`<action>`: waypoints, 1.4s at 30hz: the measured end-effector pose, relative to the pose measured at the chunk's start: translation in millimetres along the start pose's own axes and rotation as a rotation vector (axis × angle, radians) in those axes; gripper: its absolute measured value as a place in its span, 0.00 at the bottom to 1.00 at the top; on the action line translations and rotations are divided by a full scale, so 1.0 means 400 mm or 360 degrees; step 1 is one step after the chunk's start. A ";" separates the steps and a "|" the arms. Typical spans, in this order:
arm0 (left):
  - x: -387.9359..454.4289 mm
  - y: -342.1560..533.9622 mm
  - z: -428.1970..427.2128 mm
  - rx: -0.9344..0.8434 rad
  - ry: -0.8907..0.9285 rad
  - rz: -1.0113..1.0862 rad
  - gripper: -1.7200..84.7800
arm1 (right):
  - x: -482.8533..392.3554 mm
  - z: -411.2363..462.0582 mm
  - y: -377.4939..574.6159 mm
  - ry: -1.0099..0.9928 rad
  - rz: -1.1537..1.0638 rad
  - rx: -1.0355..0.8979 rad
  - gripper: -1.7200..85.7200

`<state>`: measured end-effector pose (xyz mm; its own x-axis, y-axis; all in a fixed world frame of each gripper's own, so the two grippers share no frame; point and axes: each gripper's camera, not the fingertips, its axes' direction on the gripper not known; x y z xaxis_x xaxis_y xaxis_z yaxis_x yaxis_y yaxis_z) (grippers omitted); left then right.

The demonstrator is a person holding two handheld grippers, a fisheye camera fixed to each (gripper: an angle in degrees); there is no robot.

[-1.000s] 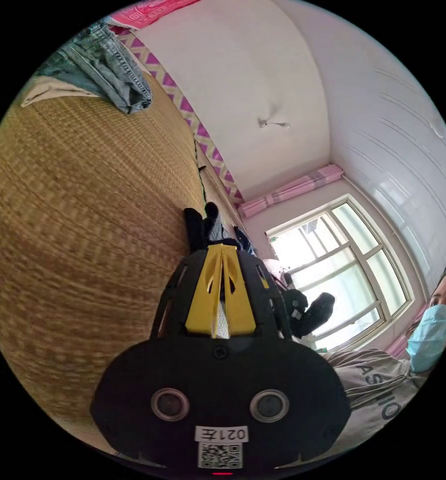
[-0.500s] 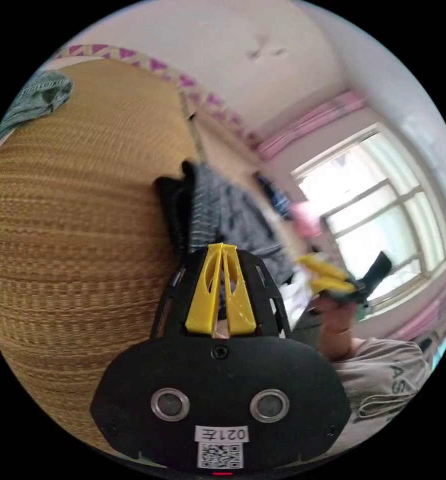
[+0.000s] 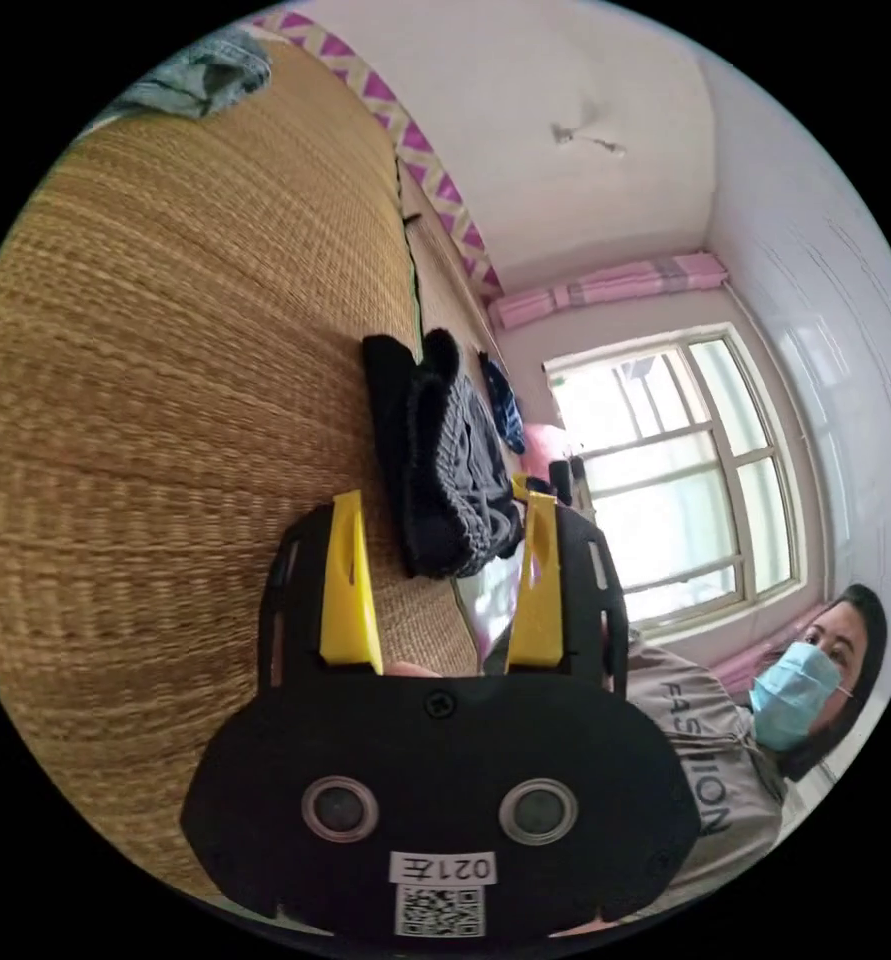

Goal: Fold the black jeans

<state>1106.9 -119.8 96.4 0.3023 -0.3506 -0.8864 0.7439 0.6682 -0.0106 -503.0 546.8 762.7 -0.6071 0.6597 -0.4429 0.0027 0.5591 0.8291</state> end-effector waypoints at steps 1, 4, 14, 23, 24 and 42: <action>-0.006 -0.017 0.021 -0.0064 0.0014 0.0001 0.25 | 0.014 -0.004 -0.009 -0.0038 0.0007 0.0002 0.20; -0.023 -0.072 0.074 -0.0193 0.0022 -0.0043 0.24 | 0.077 -0.013 -0.055 -0.0271 0.0060 -0.0003 0.20; -0.039 -0.124 0.178 -0.0338 -0.0192 -0.0017 0.10 | 0.124 -0.056 -0.122 -0.0305 -0.0012 -0.0039 0.09; 0.017 -0.010 -0.082 -0.0026 0.0039 0.0096 0.09 | -0.214 -0.112 -0.223 -0.0099 -0.0406 -0.0123 0.08; 0.018 -0.005 -0.116 0.0009 0.0037 0.0100 0.09 | -0.275 -0.092 -0.263 -0.0094 -0.0456 -0.0139 0.08; -0.468 0.202 -1.032 0.1332 -0.0035 -0.0613 0.10 | -1.170 0.493 -0.717 0.0168 -0.1057 -0.0093 0.10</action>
<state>864.2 270.7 70.4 -0.0507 -0.4687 -0.8819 0.9814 -0.1870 0.0430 -63.0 176.7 665.0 -0.5391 0.1310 -0.8320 -0.4392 0.7991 0.4104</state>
